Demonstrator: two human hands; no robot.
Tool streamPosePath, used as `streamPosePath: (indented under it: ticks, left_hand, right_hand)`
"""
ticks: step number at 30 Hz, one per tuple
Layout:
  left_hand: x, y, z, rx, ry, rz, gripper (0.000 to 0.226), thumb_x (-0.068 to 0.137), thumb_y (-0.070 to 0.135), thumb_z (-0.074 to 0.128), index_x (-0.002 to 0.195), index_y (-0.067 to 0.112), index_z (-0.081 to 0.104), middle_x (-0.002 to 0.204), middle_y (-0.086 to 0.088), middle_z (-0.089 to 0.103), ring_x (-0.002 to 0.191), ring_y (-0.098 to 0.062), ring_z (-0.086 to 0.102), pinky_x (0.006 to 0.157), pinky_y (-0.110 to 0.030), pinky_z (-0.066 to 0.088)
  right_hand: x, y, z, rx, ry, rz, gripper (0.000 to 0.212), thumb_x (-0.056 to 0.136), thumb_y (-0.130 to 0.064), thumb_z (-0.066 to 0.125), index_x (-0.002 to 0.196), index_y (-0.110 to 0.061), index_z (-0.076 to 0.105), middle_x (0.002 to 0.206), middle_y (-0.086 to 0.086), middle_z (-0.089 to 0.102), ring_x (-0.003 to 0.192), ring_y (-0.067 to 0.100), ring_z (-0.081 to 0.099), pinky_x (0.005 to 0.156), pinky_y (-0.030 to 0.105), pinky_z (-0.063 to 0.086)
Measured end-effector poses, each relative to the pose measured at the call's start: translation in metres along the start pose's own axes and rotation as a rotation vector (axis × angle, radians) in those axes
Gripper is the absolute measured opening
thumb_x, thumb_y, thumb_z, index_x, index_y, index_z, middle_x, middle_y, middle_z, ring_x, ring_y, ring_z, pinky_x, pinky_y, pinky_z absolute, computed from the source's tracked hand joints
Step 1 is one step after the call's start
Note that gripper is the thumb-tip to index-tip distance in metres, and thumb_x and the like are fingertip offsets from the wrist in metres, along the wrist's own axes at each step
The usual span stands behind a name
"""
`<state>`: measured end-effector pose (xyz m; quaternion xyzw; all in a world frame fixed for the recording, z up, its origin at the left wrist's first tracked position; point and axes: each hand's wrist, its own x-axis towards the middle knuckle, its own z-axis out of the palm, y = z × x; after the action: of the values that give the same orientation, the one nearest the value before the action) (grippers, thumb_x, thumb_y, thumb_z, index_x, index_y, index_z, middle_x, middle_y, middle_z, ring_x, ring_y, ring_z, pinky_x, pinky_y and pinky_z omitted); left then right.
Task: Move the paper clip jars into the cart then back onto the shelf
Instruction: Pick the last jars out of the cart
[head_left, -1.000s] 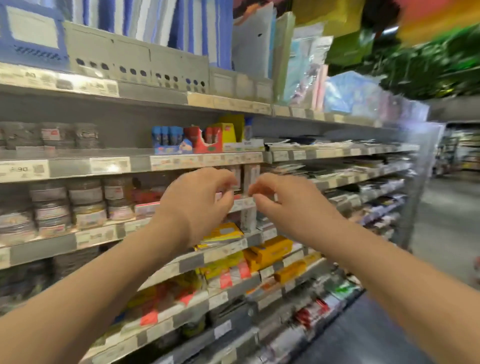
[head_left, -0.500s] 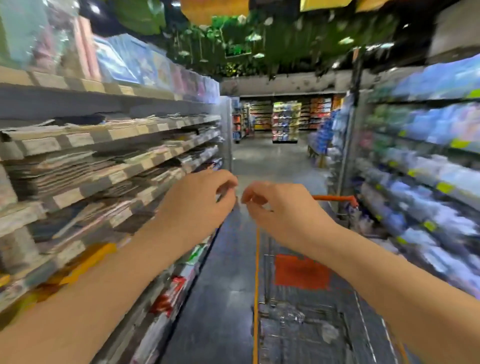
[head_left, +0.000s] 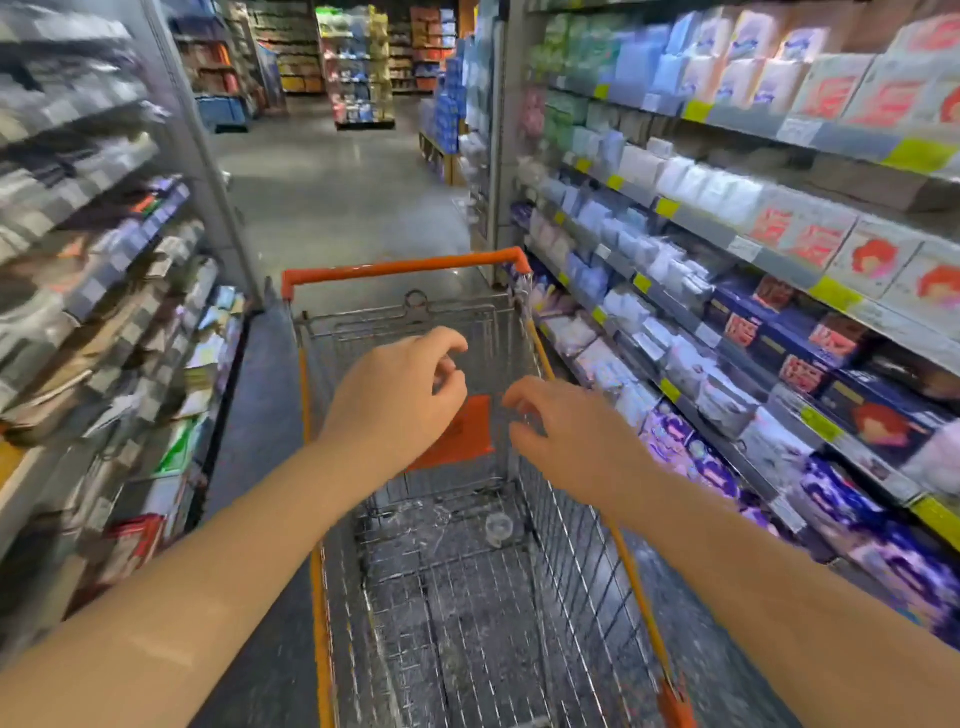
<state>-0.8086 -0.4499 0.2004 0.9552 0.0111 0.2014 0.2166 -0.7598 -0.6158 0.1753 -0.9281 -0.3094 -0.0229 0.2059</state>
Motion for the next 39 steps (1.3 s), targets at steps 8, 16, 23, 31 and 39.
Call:
streamPosePath:
  ticks: [8,16,23,31,39]
  left_hand:
    - [0.058,-0.058,0.125,0.042,-0.125,-0.262,0.035,0.088,0.023,0.052,0.122,0.022,0.053,0.114,0.001,0.061,0.103,-0.02,0.056,0.083,-0.032,0.039]
    - [0.051,-0.129,0.251,0.059,-0.31,-0.491,0.051,0.088,0.027,0.053,0.135,0.024,0.037,0.123,-0.003,0.05,0.107,-0.024,0.052,0.082,-0.034,0.042]
    - [0.039,-0.176,0.397,-0.016,-0.497,-0.626,0.057,0.089,0.018,0.051,0.141,0.019,0.028,0.134,-0.008,0.039,0.111,-0.028,0.05,0.083,-0.039,0.045]
    - [-0.006,-0.231,0.517,-0.121,-0.59,-0.706,0.054,0.094,0.02,0.046,0.143,0.016,0.024,0.131,-0.019,0.041,0.107,-0.035,0.05,0.086,-0.04,0.04]
    - [-0.036,-0.237,0.552,-0.302,-0.585,-0.768,0.083,0.086,0.016,0.061,0.149,0.017,0.007,0.15,-0.012,0.024,0.13,-0.029,0.036,0.103,-0.037,0.035]
  right_hand:
    - [0.1,0.111,0.114,0.159,-0.241,0.145,0.04,0.089,-0.02,0.054,0.129,-0.021,0.047,0.115,0.002,0.056,0.094,0.019,0.055,0.072,0.026,0.034]
    - [0.146,0.169,0.255,0.38,-0.352,0.521,0.045,0.088,-0.023,0.057,0.132,-0.017,0.044,0.117,0.003,0.056,0.079,0.016,0.048,0.064,0.027,0.033]
    - [0.148,0.198,0.377,0.528,-0.303,0.951,0.062,0.083,-0.021,0.064,0.138,-0.013,0.037,0.13,0.008,0.054,0.115,0.029,0.054,0.091,0.037,0.047]
    - [0.13,0.231,0.467,0.386,-0.399,1.096,0.074,0.087,-0.032,0.06,0.147,-0.018,0.018,0.151,0.008,0.021,0.135,0.031,0.025,0.106,0.041,0.026]
    - [0.137,0.25,0.51,0.295,-0.38,0.97,0.076,0.083,-0.029,0.067,0.144,-0.022,0.022,0.147,0.005,0.031,0.132,0.03,0.028,0.105,0.041,0.03]
